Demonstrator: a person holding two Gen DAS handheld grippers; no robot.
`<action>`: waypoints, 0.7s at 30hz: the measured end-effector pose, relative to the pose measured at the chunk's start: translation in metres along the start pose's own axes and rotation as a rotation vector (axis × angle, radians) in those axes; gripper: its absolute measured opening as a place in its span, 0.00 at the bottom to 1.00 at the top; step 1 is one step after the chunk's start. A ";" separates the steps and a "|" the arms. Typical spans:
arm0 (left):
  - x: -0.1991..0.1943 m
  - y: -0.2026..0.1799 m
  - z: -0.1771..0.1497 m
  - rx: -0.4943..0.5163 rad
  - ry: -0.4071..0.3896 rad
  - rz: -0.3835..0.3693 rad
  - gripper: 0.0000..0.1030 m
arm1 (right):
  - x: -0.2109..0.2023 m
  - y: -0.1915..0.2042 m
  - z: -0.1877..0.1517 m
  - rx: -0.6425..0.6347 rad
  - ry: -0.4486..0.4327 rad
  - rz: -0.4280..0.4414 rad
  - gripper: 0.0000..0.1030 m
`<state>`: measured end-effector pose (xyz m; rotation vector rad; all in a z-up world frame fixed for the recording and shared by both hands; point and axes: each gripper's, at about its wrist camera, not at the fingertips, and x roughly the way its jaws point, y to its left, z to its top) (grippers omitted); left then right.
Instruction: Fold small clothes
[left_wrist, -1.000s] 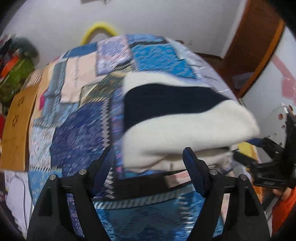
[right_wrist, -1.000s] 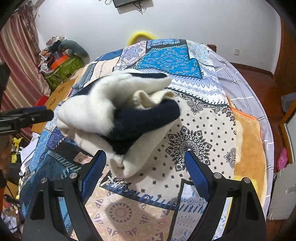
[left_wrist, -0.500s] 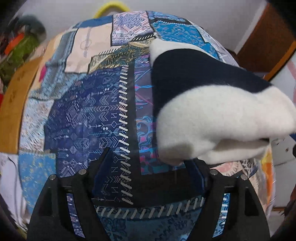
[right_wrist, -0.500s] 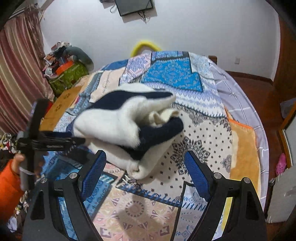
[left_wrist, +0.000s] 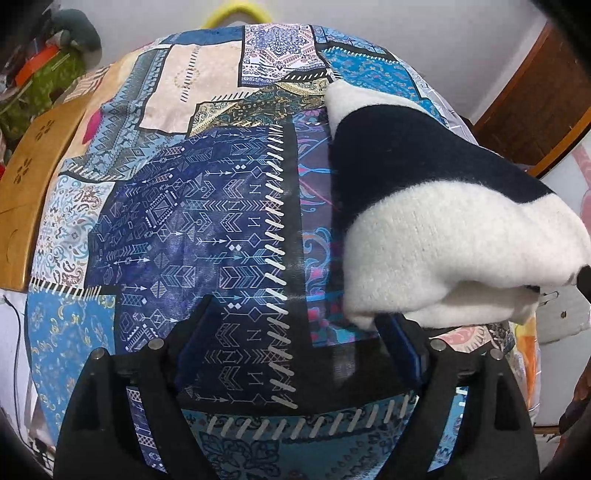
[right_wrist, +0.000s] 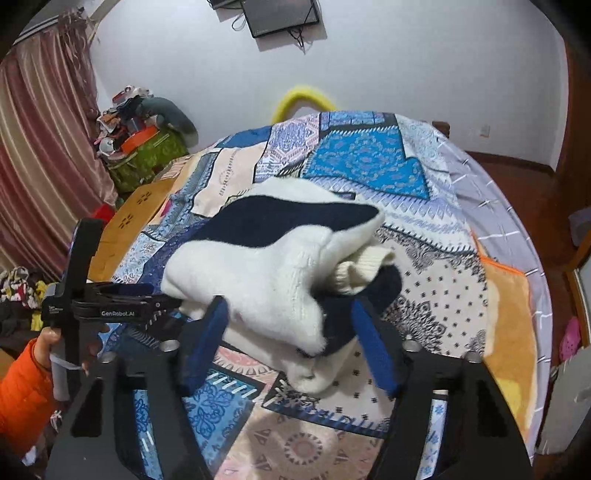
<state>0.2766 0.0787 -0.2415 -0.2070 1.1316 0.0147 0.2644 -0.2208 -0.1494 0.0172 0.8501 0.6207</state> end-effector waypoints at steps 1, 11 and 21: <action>0.000 0.001 0.000 0.001 -0.002 0.003 0.83 | 0.002 0.001 -0.001 -0.001 0.003 -0.002 0.46; 0.000 0.015 -0.005 -0.040 0.009 -0.017 0.83 | 0.003 -0.002 -0.020 0.008 0.044 0.025 0.13; -0.001 0.039 -0.007 -0.057 0.000 0.183 0.83 | 0.007 -0.019 -0.045 0.082 0.076 0.037 0.13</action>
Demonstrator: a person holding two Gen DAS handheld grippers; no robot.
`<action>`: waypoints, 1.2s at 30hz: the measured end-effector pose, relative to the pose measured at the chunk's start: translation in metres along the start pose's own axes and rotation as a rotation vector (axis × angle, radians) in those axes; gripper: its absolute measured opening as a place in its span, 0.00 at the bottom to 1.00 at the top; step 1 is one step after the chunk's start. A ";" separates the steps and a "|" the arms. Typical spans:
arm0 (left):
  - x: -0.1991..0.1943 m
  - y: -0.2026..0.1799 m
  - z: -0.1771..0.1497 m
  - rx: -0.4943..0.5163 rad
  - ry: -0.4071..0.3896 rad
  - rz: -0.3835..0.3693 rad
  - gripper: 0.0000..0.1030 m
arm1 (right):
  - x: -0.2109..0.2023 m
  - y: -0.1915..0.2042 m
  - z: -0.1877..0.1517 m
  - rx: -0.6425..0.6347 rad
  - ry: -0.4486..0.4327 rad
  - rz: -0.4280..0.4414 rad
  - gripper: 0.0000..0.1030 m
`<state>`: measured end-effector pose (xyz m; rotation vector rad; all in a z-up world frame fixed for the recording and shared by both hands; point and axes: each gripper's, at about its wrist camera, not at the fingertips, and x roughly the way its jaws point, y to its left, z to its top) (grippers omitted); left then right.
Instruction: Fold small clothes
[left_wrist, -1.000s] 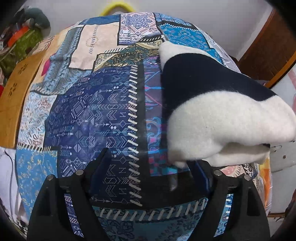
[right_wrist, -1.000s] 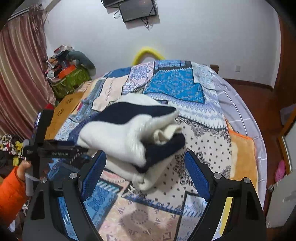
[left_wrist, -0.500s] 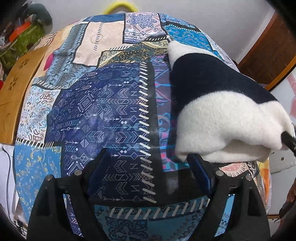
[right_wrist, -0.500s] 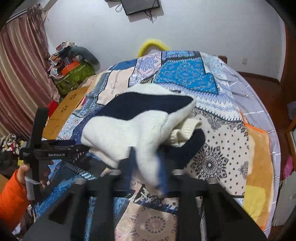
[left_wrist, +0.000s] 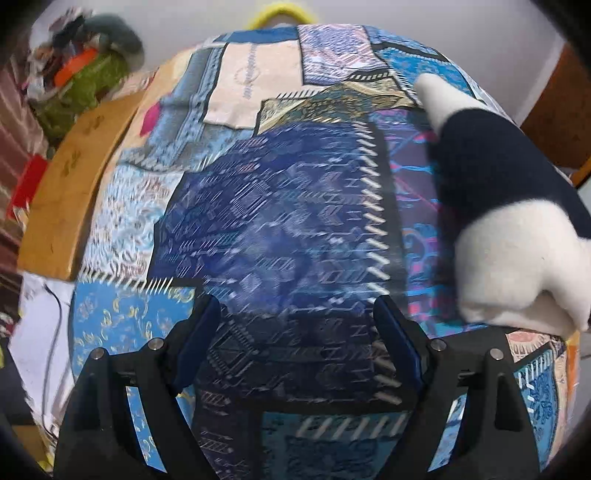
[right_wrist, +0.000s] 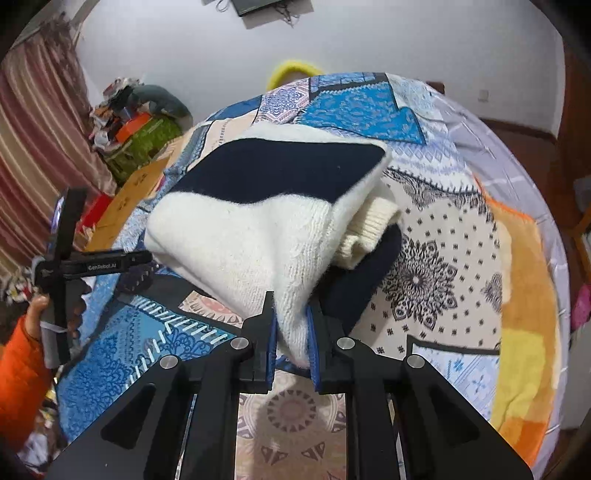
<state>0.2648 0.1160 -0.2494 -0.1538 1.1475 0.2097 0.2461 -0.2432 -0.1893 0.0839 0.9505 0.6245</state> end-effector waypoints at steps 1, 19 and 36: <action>-0.002 0.007 0.000 -0.020 0.002 -0.013 0.83 | -0.002 -0.001 0.000 0.011 -0.002 0.007 0.14; -0.054 -0.040 0.045 0.113 -0.130 -0.159 0.84 | -0.029 -0.032 0.028 0.154 -0.102 -0.034 0.73; 0.025 -0.082 0.089 -0.010 0.153 -0.500 0.88 | 0.044 -0.073 0.036 0.378 0.045 0.190 0.84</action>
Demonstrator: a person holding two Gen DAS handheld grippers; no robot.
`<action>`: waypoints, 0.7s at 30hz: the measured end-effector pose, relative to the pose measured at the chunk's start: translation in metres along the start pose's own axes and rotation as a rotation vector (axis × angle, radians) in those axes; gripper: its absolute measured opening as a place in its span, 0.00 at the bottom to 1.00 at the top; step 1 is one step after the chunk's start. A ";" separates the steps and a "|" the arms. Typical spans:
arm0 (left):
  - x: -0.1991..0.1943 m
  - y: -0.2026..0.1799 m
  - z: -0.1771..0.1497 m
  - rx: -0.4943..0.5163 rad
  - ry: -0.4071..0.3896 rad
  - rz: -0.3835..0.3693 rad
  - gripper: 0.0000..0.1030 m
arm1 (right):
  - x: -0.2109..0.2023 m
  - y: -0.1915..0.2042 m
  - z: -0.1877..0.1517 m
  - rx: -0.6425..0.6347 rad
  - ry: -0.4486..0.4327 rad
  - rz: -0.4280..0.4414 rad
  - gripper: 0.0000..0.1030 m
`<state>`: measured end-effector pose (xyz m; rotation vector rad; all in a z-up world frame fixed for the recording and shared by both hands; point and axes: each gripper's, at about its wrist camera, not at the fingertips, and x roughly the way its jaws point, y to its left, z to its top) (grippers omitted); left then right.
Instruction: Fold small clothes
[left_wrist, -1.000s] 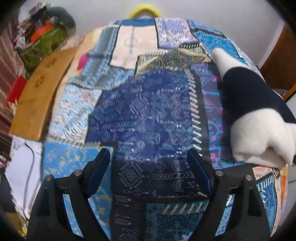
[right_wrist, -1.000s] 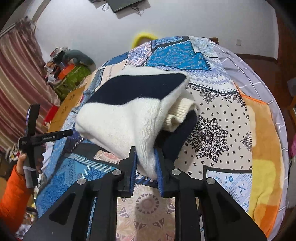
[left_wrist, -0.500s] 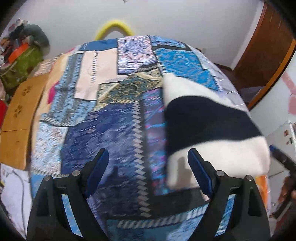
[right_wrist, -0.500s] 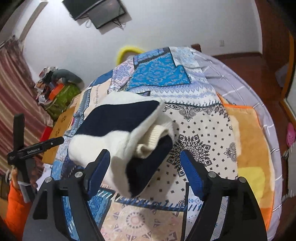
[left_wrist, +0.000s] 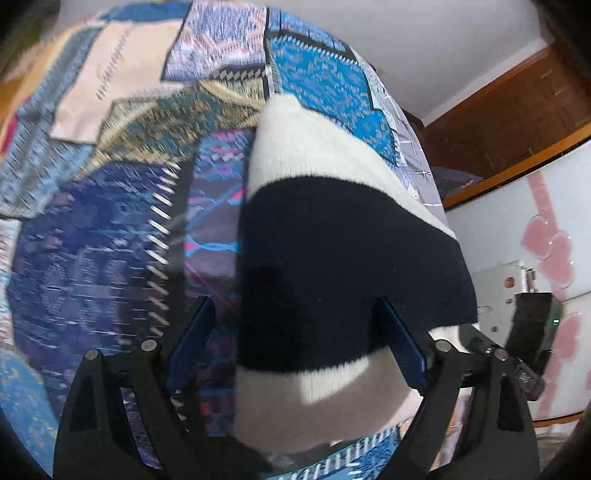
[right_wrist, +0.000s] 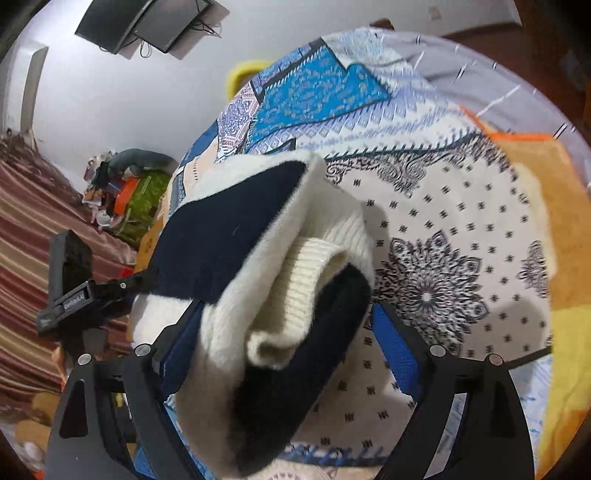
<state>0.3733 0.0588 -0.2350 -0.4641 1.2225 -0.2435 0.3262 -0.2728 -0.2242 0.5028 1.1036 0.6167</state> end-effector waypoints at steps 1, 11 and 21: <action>0.002 0.000 0.001 -0.007 0.010 -0.012 0.89 | 0.003 -0.002 0.001 0.015 0.009 0.016 0.84; 0.025 -0.004 0.008 -0.044 0.082 -0.131 0.86 | 0.018 -0.009 0.002 0.065 0.055 0.098 0.84; 0.002 -0.008 0.002 -0.011 0.040 -0.149 0.61 | 0.005 0.005 0.006 -0.006 0.030 0.070 0.49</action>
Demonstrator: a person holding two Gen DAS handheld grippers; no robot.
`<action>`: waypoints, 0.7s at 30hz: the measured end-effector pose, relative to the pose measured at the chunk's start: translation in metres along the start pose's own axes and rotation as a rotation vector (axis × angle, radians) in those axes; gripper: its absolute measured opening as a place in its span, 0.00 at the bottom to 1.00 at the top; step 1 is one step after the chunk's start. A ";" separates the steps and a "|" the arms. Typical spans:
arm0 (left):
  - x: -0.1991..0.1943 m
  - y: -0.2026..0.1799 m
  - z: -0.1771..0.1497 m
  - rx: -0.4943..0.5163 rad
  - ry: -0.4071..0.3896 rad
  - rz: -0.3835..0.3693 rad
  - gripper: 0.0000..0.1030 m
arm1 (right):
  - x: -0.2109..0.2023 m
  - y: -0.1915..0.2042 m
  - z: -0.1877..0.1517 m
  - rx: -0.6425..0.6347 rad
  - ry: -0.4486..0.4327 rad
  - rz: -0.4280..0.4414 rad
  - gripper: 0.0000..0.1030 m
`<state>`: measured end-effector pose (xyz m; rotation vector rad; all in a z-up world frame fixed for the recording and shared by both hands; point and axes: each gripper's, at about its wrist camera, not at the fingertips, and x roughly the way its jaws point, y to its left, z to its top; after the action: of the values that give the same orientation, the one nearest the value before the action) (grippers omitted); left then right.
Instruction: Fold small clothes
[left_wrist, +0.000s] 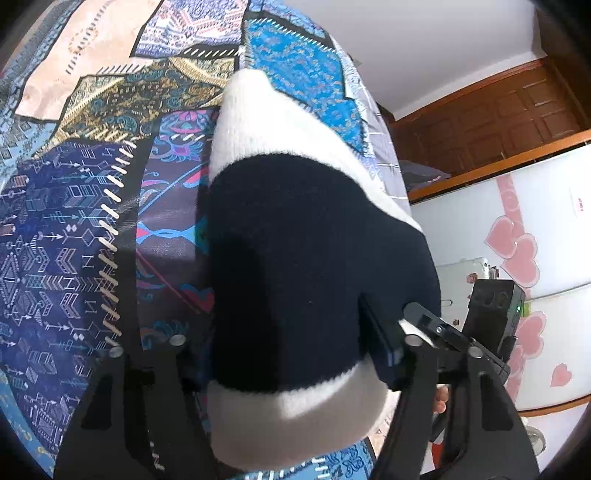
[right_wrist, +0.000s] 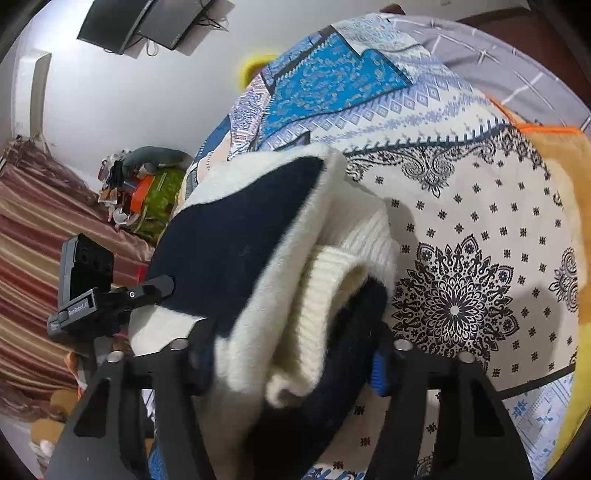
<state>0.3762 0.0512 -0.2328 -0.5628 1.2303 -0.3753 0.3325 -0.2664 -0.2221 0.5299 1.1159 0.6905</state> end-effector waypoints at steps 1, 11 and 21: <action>-0.004 -0.003 -0.001 0.011 -0.006 0.000 0.59 | -0.003 0.004 0.000 -0.014 -0.008 -0.006 0.46; -0.077 -0.012 -0.024 0.078 -0.119 0.001 0.55 | -0.014 0.060 0.006 -0.149 -0.047 0.001 0.39; -0.144 0.029 -0.043 0.031 -0.221 0.033 0.55 | 0.022 0.127 0.000 -0.262 -0.013 0.039 0.39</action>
<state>0.2914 0.1461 -0.1483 -0.5417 1.0180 -0.2953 0.3085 -0.1639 -0.1475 0.3324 0.9865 0.8514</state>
